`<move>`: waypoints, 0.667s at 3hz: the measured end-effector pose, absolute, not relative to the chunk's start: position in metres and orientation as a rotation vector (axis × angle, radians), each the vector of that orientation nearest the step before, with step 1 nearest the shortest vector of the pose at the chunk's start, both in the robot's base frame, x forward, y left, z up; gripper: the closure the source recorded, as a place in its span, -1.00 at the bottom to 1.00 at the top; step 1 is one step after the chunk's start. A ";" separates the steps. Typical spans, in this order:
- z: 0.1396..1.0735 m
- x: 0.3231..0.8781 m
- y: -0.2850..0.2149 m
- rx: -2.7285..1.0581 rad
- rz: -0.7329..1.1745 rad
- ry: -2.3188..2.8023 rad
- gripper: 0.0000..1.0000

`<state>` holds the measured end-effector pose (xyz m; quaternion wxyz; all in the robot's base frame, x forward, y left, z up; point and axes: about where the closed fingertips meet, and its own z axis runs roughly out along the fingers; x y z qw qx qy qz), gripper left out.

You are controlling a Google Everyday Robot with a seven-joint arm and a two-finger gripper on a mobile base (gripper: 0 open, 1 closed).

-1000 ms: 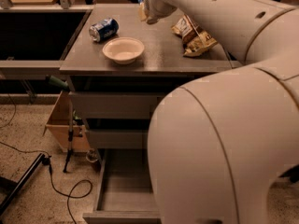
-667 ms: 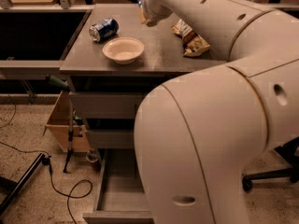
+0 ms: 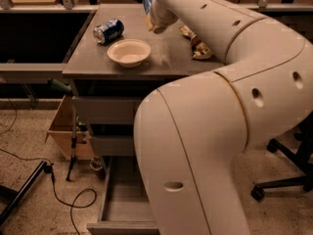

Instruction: Pick redbull can from bottom drawer and place on counter

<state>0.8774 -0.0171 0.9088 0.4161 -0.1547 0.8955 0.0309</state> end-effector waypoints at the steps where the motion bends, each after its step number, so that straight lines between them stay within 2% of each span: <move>1: 0.902 0.884 -0.017 -0.408 0.085 2.262 0.19; 2: 0.898 0.890 -0.021 -0.421 0.084 2.270 -0.28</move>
Offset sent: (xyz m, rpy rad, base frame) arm 0.0276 -0.0126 -0.0046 -0.0139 0.0271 0.0298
